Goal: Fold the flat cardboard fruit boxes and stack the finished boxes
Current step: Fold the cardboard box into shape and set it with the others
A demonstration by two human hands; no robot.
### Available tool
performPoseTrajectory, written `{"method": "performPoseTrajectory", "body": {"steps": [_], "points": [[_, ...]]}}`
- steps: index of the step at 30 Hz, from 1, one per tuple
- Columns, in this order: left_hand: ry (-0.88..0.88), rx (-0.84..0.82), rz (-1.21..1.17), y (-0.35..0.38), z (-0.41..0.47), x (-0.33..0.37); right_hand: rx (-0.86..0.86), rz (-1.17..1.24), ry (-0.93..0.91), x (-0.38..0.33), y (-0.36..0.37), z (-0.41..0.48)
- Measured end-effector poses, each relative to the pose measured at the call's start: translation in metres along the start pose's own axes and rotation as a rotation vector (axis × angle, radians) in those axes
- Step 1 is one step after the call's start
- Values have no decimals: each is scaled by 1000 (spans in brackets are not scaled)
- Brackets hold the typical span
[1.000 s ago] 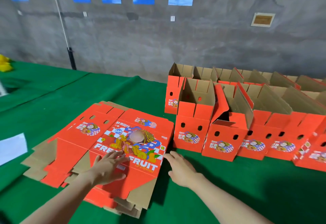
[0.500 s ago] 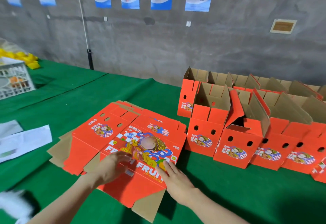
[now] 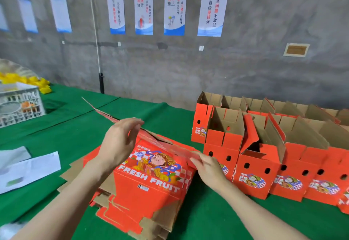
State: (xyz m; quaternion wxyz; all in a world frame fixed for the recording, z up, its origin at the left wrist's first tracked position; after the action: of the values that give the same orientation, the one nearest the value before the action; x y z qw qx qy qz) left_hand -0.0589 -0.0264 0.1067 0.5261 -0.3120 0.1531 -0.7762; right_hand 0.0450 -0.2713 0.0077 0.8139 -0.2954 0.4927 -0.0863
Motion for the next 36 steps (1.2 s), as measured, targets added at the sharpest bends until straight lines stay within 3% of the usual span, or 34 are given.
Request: {"method": "performPoseTrajectory", "body": {"steps": [12,16,21,25,27,32,36], "points": [[75,-24,-200,46,9,56,410,382,27,-6,-114,-23],[-120,-83,-269,81,15,68,623,480,59,4,-164,-48],[-271,-126,-339,122,18,96,757,473,98,17,-219,-102],[-395,45,-376,141,24,112,792,490,129,31,-265,-147],[-479,56,-616,142,28,122,786,511,145,38,-285,-167],[-546,-102,-1211,145,25,154,793,583,221,70,-326,-205],[-472,-305,-1428,144,10,169,777,610,249,91,-345,-223]]}}
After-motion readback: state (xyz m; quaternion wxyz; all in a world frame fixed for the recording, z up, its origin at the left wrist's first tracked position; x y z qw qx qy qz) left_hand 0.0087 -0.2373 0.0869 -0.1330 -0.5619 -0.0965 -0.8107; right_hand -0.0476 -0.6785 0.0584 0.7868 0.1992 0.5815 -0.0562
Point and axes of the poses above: each hand's wrist, its own z-axis towards the middle knuckle, its own y-axis out of the palm, x = y × z, the point moved 1 cm from there along z, towards the middle knuckle
